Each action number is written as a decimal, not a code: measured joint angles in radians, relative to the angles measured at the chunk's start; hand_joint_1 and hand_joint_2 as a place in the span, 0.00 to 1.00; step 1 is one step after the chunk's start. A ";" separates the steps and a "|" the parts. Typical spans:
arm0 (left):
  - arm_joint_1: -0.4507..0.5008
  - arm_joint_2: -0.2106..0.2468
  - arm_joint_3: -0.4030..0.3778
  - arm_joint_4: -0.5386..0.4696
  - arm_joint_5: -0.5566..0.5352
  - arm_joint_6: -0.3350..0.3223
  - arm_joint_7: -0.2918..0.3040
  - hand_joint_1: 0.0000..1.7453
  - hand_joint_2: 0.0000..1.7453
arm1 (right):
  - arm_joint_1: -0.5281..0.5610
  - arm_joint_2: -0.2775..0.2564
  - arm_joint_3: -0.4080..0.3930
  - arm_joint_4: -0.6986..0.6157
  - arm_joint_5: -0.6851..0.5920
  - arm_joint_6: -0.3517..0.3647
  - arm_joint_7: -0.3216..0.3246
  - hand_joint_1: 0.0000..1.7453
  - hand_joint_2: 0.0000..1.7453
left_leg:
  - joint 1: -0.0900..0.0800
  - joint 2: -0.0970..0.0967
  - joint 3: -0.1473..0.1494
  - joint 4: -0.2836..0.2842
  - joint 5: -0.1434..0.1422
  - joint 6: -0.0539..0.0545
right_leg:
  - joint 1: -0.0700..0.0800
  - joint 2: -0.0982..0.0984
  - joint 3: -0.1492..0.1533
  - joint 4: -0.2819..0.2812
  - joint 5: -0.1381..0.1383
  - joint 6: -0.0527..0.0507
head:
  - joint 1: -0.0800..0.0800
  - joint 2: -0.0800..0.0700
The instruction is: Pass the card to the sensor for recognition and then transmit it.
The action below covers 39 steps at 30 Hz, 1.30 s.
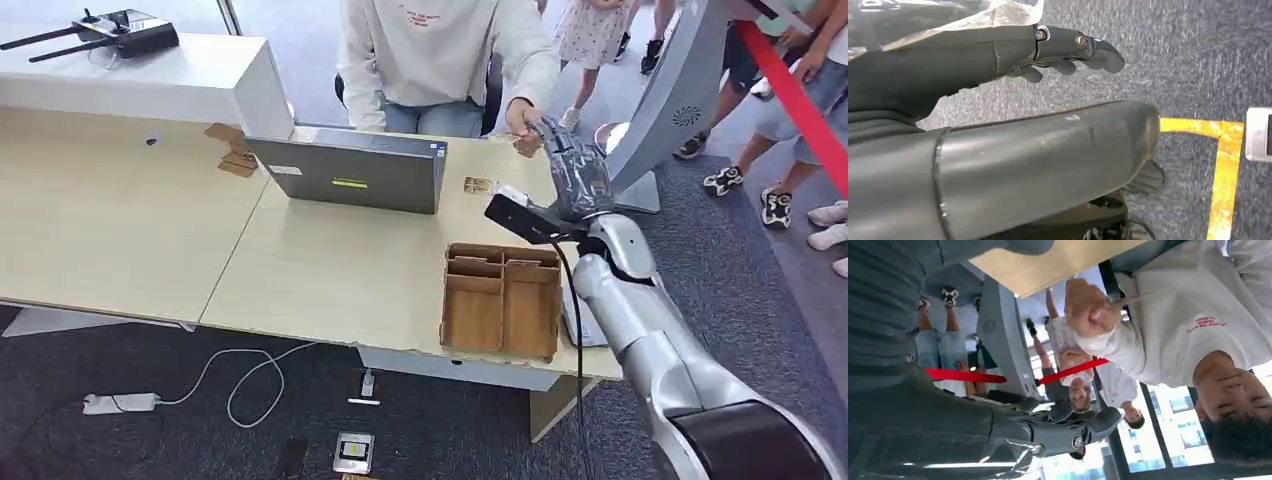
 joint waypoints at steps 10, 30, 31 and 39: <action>0.011 0.002 0.000 -0.001 -0.005 0.003 -0.015 0.00 0.00 | -0.032 -0.012 -0.004 0.007 0.012 -0.165 -0.013 0.00 0.00 | 0.000 0.000 0.000 0.000 0.000 0.000 | 0.000 0.000 -0.001 0.000 0.000 0.000 | 0.000 0.000; 0.016 -0.006 0.000 -0.001 0.144 -0.001 -0.007 0.00 0.00 | 0.086 -0.101 -0.053 -0.173 -0.228 0.163 0.023 0.00 1.00 | 0.000 0.000 0.000 0.000 0.000 0.000 | 0.000 0.000 -0.001 0.000 0.000 0.000 | 0.000 0.000; 0.016 -0.007 0.000 -0.001 0.154 -0.008 -0.007 0.00 0.00 | 0.099 -0.106 -0.053 -0.191 -0.241 0.189 0.031 0.00 1.00 | 0.000 0.000 0.000 0.000 0.000 0.000 | 0.000 0.000 -0.001 0.000 0.000 0.000 | 0.000 0.000; 0.016 -0.010 0.000 -0.001 0.153 -0.014 -0.008 0.00 0.00 | 0.196 -0.170 -0.063 -0.328 -0.294 0.282 0.077 0.00 1.00 | 0.000 0.000 0.000 0.000 0.000 0.000 | 0.000 0.000 -0.001 0.000 0.000 0.000 | 0.000 0.000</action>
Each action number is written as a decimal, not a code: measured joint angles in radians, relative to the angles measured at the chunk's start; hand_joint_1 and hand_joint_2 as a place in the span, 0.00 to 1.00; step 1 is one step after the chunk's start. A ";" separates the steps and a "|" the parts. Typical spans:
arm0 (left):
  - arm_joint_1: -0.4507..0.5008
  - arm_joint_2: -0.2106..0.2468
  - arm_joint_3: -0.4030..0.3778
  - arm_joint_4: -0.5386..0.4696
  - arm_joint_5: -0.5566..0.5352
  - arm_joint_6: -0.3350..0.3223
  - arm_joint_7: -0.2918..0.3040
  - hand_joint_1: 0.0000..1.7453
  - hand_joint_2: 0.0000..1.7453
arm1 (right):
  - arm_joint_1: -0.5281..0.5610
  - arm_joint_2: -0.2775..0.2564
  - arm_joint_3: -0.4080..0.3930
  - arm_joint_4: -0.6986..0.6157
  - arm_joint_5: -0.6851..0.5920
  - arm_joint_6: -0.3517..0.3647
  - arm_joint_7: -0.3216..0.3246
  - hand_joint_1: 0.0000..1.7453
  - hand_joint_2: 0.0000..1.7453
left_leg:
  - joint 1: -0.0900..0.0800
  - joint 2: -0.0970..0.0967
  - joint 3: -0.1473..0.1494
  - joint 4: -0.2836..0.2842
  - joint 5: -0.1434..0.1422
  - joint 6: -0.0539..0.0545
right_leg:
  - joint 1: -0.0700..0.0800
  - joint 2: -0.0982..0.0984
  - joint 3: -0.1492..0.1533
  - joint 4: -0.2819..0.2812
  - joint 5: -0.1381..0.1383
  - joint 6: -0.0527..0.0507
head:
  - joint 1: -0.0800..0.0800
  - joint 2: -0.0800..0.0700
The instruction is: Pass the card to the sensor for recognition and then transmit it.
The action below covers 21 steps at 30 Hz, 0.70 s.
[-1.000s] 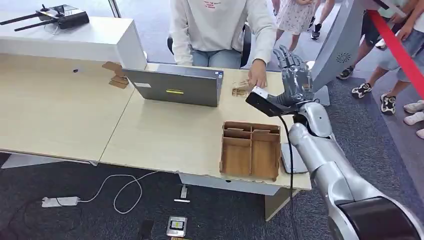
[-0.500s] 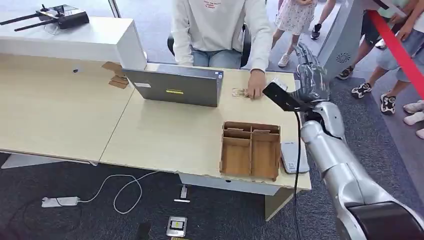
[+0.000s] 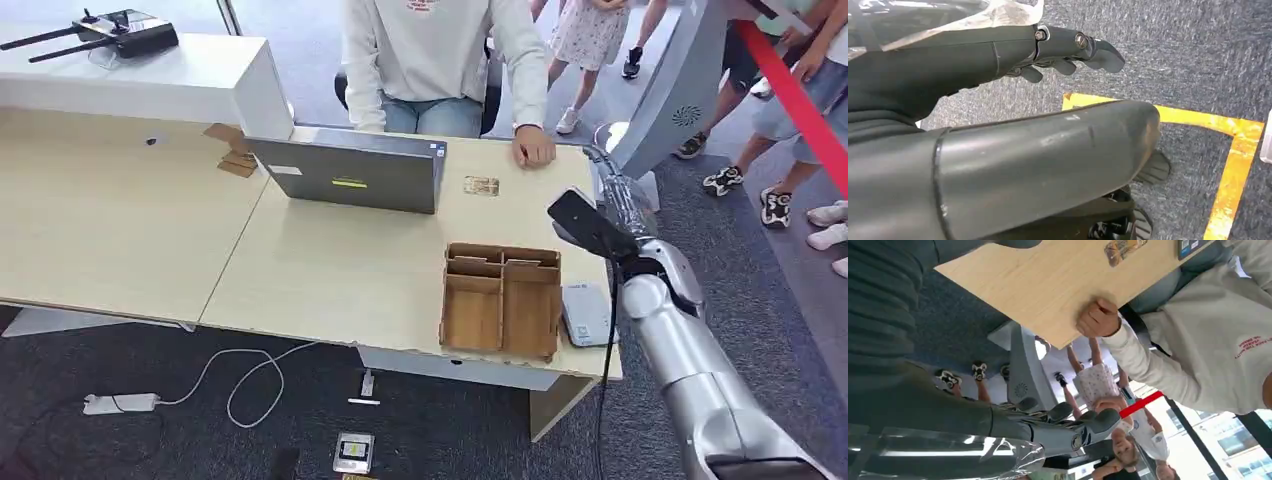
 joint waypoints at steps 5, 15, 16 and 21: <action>-0.004 -0.001 0.000 0.000 -0.003 -0.020 0.007 0.00 0.00 | 0.025 -0.025 -0.008 -0.051 -0.003 0.013 0.005 0.00 1.00 | 0.000 0.000 0.000 0.000 0.000 0.000 | 0.000 0.000 0.000 0.000 0.000 0.000 | 0.000 0.000; -0.005 -0.002 0.000 0.000 0.022 -0.034 0.010 0.00 0.00 | 0.033 -0.049 -0.010 -0.071 -0.010 0.024 -0.028 0.00 1.00 | 0.000 0.000 0.000 0.000 0.000 0.000 | 0.000 0.000 0.000 0.000 0.000 0.000 | 0.000 0.000; -0.006 -0.003 0.000 0.000 0.027 -0.034 0.008 0.00 0.00 | 0.034 -0.051 -0.010 -0.071 -0.009 0.025 -0.028 0.00 1.00 | 0.000 0.000 0.000 0.000 0.000 0.000 | 0.000 0.000 0.000 0.000 0.000 0.000 | 0.000 0.000; -0.006 -0.005 0.000 0.000 0.031 -0.026 0.005 0.00 0.00 | 0.059 -0.068 -0.010 -0.096 0.050 0.053 0.020 0.00 1.00 | 0.000 0.000 0.000 0.000 0.000 0.000 | 0.000 0.000 0.000 0.000 0.000 0.000 | 0.000 0.000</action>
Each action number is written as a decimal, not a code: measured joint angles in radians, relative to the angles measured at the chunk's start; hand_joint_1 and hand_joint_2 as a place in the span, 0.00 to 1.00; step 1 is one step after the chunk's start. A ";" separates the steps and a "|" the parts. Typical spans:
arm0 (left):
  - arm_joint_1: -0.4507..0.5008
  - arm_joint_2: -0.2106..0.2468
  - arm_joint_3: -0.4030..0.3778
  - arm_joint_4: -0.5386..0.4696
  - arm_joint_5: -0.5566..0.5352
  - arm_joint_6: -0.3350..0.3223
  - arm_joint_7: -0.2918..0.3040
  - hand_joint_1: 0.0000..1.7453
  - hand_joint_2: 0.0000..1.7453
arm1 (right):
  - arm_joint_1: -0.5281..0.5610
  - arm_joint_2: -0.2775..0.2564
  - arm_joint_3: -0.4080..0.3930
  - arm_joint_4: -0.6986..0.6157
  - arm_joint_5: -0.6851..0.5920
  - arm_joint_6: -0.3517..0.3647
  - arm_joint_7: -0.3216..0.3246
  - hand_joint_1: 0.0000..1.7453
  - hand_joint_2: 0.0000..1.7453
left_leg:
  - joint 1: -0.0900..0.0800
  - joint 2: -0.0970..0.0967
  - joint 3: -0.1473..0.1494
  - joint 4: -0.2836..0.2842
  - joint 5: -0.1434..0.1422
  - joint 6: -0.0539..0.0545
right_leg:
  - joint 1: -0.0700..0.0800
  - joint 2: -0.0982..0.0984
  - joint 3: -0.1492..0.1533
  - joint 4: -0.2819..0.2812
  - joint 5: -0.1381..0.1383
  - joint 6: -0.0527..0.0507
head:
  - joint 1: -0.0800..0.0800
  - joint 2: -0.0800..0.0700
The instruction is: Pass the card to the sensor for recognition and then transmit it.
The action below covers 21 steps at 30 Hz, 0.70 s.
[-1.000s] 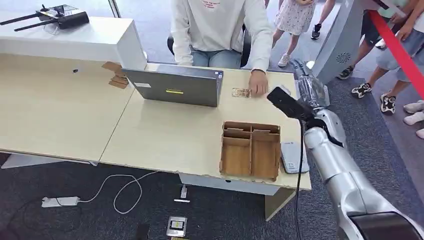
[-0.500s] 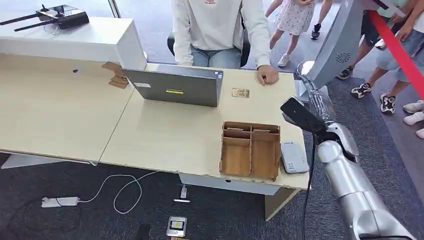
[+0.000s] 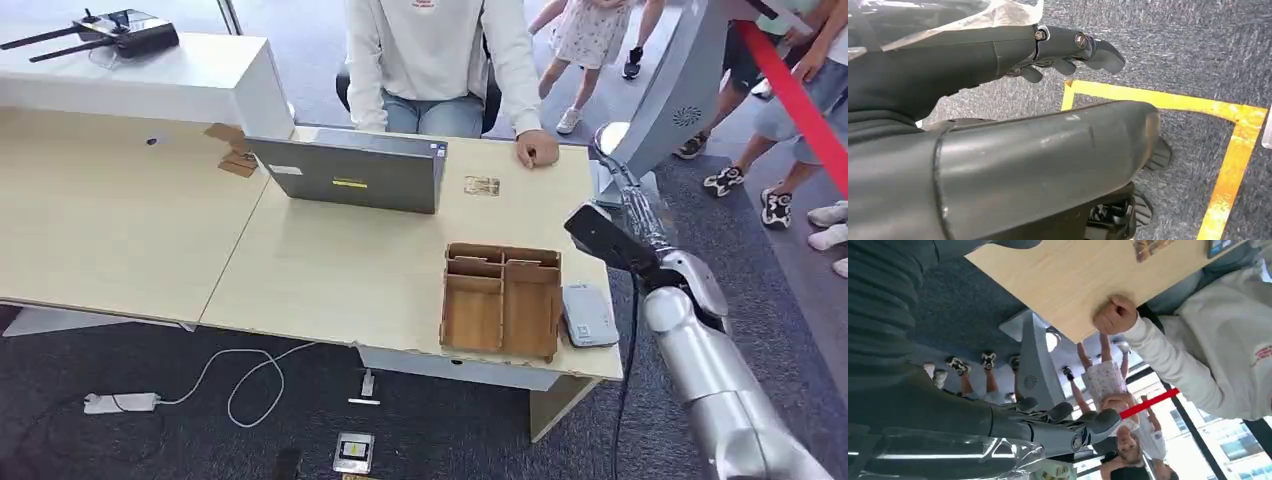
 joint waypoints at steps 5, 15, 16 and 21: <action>0.000 0.000 0.000 0.000 -0.021 0.015 0.008 0.00 0.00 | 0.038 -0.021 0.000 -0.026 0.030 0.018 0.014 0.00 1.00 | 0.000 0.000 0.000 0.000 0.000 0.000 | 0.000 0.000 0.000 0.000 0.000 0.000 | 0.000 0.000; 0.000 -0.005 0.000 0.000 0.009 0.011 0.015 0.00 0.00 | 0.119 -0.034 0.000 -0.077 0.030 0.045 0.014 0.00 1.00 | 0.000 0.000 0.000 0.000 0.000 0.000 | 0.000 0.000 0.000 0.000 0.000 0.000 | 0.000 0.000; 0.000 -0.005 0.000 0.000 0.010 0.011 0.015 0.00 0.00 | 0.125 -0.035 0.000 -0.082 0.029 0.047 0.018 0.00 1.00 | 0.000 0.000 0.000 0.000 0.000 0.000 | 0.000 0.000 0.000 0.000 0.000 0.000 | 0.000 0.000; 0.000 -0.007 0.000 0.000 0.018 0.004 0.010 0.00 0.00 | 0.147 -0.038 0.000 -0.107 0.027 0.056 0.029 0.00 1.00 | 0.000 0.000 0.000 0.000 0.000 0.000 | 0.000 0.000 0.000 0.000 0.000 0.000 | 0.000 0.000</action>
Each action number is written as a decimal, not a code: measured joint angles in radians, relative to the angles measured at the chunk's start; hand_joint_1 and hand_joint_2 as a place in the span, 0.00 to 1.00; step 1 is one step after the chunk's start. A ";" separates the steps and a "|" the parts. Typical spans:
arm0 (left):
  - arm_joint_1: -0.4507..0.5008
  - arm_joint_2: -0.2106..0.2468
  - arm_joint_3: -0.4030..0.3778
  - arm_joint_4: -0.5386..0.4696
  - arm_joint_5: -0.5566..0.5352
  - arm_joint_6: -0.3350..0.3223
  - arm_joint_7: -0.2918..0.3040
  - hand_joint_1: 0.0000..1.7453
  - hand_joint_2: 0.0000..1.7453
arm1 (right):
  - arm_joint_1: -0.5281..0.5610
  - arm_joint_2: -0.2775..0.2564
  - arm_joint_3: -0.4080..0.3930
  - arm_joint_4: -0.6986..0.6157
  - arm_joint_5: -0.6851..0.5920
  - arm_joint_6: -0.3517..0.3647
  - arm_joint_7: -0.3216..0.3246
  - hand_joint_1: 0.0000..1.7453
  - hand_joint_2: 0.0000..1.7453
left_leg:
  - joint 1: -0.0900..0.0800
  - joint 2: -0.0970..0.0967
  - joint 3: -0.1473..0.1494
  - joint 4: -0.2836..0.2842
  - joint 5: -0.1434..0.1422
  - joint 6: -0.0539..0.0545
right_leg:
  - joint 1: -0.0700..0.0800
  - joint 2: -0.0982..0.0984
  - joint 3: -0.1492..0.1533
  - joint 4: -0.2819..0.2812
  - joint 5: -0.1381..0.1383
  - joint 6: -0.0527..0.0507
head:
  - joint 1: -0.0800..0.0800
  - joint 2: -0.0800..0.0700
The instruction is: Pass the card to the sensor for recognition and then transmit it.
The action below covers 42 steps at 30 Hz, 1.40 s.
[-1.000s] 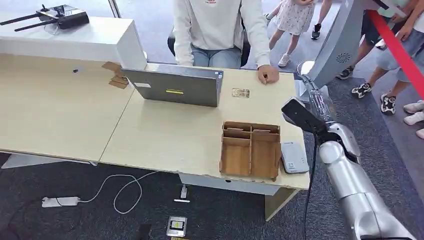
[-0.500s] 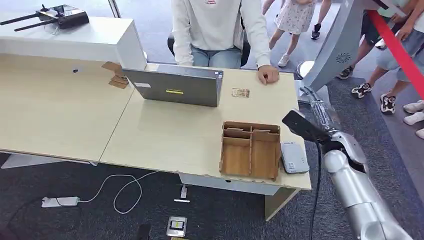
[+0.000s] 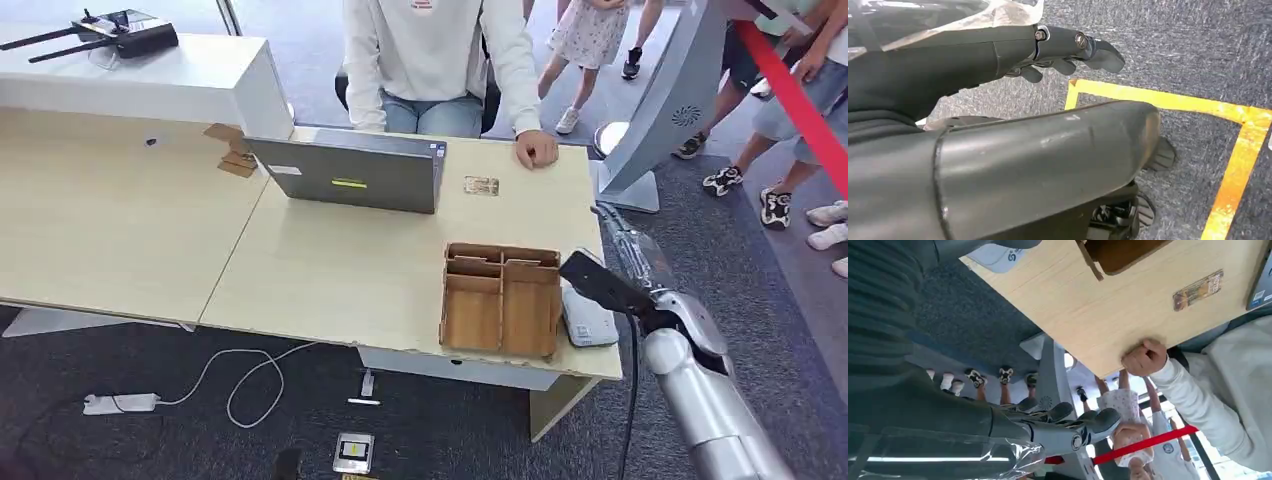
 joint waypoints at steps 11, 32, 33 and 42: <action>-0.001 0.001 0.000 0.000 -0.025 0.003 -0.014 0.00 0.00 | 0.015 0.005 0.001 -0.040 0.027 0.004 0.007 0.00 1.00 | 0.000 0.000 0.000 0.000 0.000 0.000 | 0.000 0.000 0.000 0.000 0.000 0.000 | 0.000 0.000; 0.000 0.005 0.000 0.000 -0.053 0.002 -0.058 0.00 0.00 | 0.057 0.169 0.043 -0.061 0.128 -0.048 0.055 0.00 1.00 | 0.000 0.000 0.000 0.000 0.000 0.000 | 0.000 0.000 0.000 0.000 0.000 0.000 | 0.000 0.000; -0.001 0.005 0.000 0.000 -0.054 0.002 -0.057 0.00 0.00 | 0.069 0.184 0.052 -0.063 0.137 -0.048 0.057 0.00 1.00 | 0.001 0.000 -0.001 0.000 0.000 0.000 | 0.000 0.000 0.000 0.000 0.000 0.000 | 0.000 0.000; -0.001 0.005 0.000 0.000 -0.071 0.013 -0.044 0.00 0.00 | 0.088 0.248 0.096 -0.063 0.144 -0.050 0.027 0.00 1.00 | 0.001 0.000 -0.001 -0.001 0.000 0.000 | 0.001 0.000 0.000 0.000 0.000 0.000 | 0.000 0.000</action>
